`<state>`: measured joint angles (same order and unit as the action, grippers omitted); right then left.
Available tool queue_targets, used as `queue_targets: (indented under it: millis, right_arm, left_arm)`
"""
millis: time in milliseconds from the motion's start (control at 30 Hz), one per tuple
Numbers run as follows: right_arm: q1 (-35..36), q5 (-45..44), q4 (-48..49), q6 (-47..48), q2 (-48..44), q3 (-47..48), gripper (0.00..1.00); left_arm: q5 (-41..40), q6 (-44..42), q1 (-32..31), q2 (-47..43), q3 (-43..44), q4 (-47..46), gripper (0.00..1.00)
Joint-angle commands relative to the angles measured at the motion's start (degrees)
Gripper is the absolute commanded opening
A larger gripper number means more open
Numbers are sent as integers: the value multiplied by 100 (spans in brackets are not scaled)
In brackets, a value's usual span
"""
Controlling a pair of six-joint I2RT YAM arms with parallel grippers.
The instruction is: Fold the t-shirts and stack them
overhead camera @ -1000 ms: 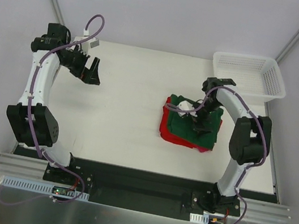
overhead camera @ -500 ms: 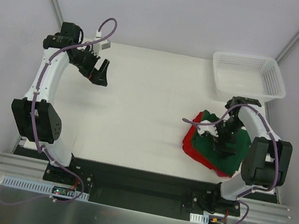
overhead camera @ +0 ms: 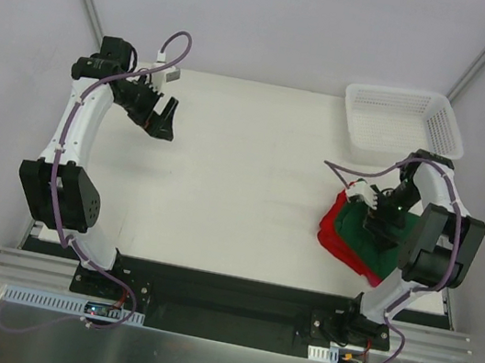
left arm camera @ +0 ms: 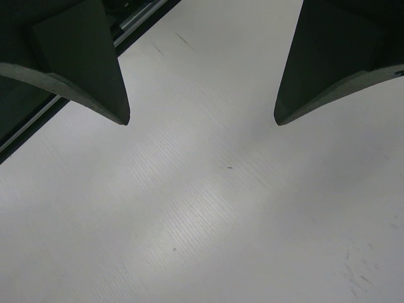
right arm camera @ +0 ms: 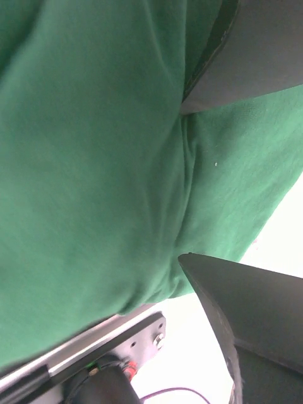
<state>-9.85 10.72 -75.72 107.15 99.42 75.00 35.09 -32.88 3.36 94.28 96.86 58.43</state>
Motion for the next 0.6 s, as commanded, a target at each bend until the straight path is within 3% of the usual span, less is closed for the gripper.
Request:
queue_targets:
  millis: [0, 233, 567]
  right_arm:
    - [-211, -281, -715, -1045, 279, 243, 96]
    - [-272, -246, -1489, -2610, 1027, 445, 96]
    - [-641, 325, -1306, -4307, 1186, 507, 96]
  left_arm:
    - [-81, -166, -72, -147, -18, 72, 99]
    - [-134, -175, -151, -129, 35, 80, 99]
    - [-108, -201, -186, -173, -9, 80, 99]
